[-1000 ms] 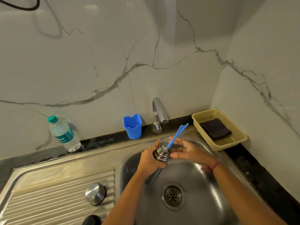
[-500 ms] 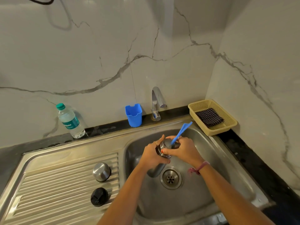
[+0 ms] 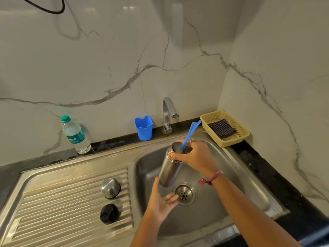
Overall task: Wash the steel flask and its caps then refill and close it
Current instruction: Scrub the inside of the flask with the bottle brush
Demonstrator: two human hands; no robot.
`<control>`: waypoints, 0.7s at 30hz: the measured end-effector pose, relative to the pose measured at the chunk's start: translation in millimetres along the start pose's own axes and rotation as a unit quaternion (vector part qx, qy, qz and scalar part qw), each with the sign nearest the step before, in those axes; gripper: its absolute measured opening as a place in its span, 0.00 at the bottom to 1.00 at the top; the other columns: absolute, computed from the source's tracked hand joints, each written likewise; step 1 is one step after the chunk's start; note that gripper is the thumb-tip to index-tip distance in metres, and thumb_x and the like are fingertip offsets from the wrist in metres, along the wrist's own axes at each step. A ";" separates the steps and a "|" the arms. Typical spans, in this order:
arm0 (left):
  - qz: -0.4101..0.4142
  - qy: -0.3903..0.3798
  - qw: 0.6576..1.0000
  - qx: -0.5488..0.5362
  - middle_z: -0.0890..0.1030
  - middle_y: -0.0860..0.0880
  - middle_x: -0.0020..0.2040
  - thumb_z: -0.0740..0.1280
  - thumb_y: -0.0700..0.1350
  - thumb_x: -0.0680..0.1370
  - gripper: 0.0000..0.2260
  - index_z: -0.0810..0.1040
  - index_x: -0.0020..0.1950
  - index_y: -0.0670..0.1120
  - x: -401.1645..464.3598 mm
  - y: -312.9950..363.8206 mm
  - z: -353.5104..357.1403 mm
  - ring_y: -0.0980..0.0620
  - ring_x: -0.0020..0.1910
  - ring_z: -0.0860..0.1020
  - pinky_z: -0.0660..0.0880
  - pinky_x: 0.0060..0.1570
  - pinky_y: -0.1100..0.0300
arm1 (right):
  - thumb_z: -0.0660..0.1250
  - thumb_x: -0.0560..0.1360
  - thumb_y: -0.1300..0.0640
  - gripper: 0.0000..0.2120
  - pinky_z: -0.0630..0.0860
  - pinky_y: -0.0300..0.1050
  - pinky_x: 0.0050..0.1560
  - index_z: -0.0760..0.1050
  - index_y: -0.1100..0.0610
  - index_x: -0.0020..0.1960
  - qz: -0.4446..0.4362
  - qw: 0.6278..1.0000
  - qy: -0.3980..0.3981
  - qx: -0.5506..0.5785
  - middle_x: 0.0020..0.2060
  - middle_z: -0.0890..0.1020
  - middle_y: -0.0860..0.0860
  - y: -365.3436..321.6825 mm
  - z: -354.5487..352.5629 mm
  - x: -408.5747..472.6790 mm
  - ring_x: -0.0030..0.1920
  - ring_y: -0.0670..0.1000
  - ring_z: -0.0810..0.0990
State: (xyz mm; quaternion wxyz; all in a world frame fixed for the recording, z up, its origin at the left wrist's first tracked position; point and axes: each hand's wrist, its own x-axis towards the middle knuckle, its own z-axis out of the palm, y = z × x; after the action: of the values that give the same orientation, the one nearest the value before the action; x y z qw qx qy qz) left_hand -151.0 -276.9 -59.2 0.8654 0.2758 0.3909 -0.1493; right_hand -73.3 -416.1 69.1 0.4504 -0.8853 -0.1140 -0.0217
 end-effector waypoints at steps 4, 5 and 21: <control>0.002 -0.044 0.986 -0.163 0.73 0.29 0.66 0.66 0.62 0.77 0.40 0.55 0.79 0.40 2.5 0.3 21.1 0.32 0.60 0.77 0.67 0.67 0.36 | 0.78 0.64 0.43 0.24 0.70 0.28 0.36 0.81 0.56 0.54 -0.018 1.000 0.018 -0.003 0.34 0.80 0.41 -10.3 -0.6 -4.8 0.35 0.38 0.77; 0.016 -0.043 0.981 -0.190 0.74 0.30 0.65 0.66 0.61 0.77 0.38 0.58 0.78 0.40 2.0 3.3 27.2 0.32 0.60 0.77 0.68 0.66 0.37 | 0.78 0.64 0.43 0.24 0.71 0.28 0.36 0.81 0.56 0.54 -0.025 0.999 0.022 -0.001 0.34 0.80 0.41 -11.3 -0.4 -6.6 0.35 0.37 0.77; 0.071 0.062 0.975 -0.199 0.78 0.38 0.56 0.75 0.43 0.72 0.29 0.67 0.69 0.47 -22.2 49.6 70.6 0.37 0.51 0.80 0.80 0.39 0.38 | 0.69 0.73 0.66 0.24 0.80 0.46 0.54 0.73 0.51 0.66 0.097 0.957 -0.236 0.138 0.58 0.80 0.56 0.8 -73.1 -16.8 0.55 0.55 0.82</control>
State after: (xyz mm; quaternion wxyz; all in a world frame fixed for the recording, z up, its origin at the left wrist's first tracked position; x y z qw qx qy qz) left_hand -99.9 -278.1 13.9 0.8853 0.1338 0.4452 0.0106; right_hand -84.8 -478.3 109.5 0.5287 -0.8011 -0.1321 0.2474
